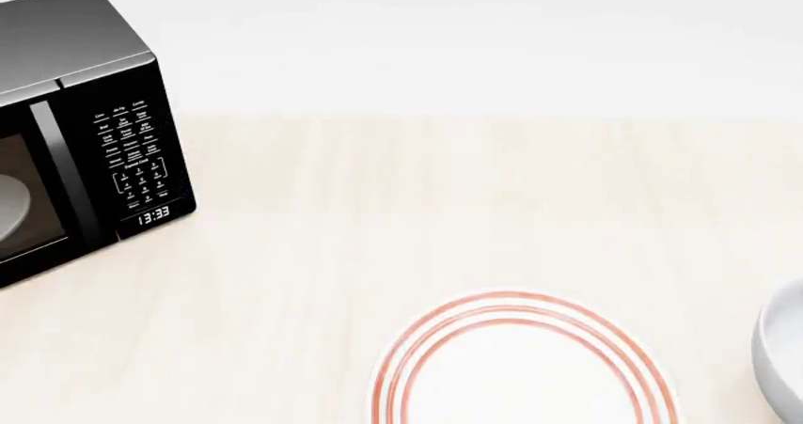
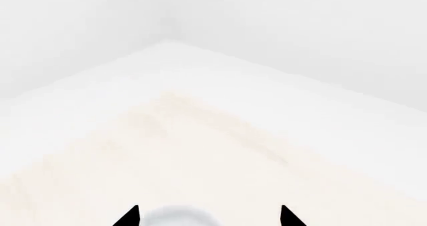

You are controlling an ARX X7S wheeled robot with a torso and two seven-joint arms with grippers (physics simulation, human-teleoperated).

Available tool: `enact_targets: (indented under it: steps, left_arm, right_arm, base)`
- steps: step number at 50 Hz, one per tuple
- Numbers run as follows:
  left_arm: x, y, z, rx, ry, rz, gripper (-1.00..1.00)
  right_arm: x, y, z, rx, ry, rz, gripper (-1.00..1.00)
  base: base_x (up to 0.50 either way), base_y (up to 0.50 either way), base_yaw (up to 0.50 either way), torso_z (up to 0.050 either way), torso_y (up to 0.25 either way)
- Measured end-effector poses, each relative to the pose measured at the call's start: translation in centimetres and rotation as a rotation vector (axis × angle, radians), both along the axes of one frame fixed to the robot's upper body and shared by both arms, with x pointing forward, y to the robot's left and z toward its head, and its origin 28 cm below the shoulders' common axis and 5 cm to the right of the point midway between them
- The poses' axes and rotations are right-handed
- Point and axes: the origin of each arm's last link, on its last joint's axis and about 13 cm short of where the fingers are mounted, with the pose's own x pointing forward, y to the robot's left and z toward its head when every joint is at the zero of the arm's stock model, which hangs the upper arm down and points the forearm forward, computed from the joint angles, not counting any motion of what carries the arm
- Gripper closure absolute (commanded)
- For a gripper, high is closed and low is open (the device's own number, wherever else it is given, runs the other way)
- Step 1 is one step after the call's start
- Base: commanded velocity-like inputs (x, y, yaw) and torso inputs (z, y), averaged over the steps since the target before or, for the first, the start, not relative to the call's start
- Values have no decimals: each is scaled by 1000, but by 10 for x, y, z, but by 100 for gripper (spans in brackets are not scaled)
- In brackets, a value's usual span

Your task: Put the white bowl to the right of the plate.

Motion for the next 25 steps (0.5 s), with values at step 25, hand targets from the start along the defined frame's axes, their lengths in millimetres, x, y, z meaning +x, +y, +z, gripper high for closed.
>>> enact_targets:
  steps: [25]
  left_arm:
    - [-39,-41,12,27,-138,-185,-100]
  right_arm:
    - [-76,117,-23,-304,-273,352,-100]
  base:
    - [0,0,0,0,0]
